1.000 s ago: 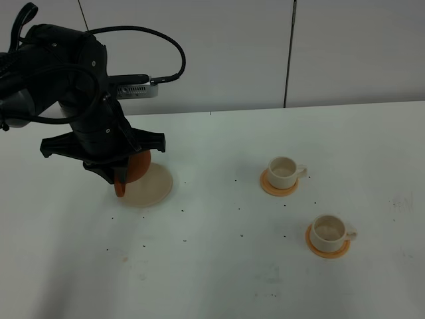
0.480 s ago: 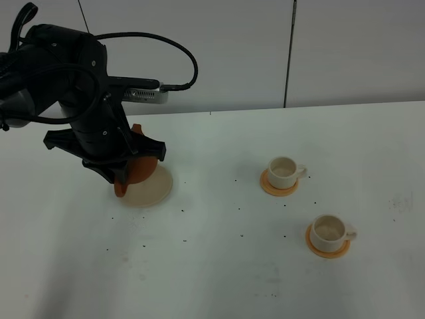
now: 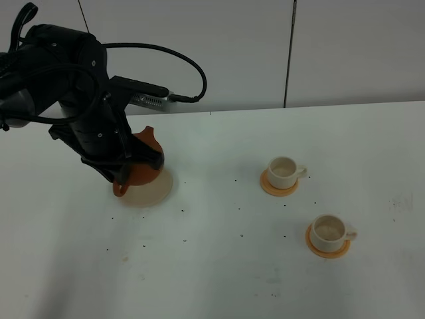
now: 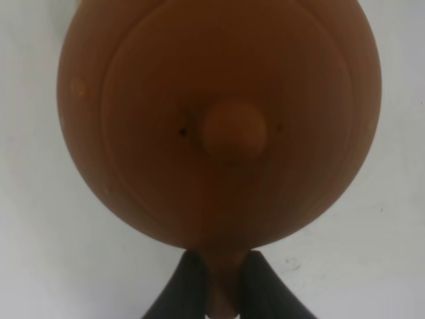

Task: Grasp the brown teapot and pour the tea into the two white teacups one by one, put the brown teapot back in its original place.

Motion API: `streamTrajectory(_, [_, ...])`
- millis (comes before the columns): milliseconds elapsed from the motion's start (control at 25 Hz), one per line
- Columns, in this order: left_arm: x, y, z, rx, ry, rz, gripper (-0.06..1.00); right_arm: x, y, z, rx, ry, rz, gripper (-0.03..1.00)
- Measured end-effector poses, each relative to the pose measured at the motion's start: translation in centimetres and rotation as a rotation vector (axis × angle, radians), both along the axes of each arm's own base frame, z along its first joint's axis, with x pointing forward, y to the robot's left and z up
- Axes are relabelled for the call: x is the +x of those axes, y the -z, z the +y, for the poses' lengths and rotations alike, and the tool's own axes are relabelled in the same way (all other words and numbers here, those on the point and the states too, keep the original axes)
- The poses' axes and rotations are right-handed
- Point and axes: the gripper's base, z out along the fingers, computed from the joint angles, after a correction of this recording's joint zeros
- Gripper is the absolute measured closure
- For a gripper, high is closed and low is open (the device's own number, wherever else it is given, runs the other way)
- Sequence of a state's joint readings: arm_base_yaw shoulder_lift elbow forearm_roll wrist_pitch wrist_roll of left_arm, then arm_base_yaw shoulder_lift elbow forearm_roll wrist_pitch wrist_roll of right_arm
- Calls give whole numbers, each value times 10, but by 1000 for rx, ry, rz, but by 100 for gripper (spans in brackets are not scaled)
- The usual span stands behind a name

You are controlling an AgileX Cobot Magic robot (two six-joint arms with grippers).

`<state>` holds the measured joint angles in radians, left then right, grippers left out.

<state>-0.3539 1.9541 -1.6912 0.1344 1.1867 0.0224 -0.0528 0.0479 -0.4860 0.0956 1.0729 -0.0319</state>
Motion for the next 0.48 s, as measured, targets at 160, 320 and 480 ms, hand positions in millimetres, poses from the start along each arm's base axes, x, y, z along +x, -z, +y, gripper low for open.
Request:
streamTrajectory(160, [0,0,0,9,62,5,77,0,0,0,0,0,0,73])
streamTrajectory(320, [0,0,0,17,120,11,77,0,0,0,0,0,0,73])
streamTrajectory(480, [0,0,0,26,180,16,77,0,0,0,-1,0,0,73])
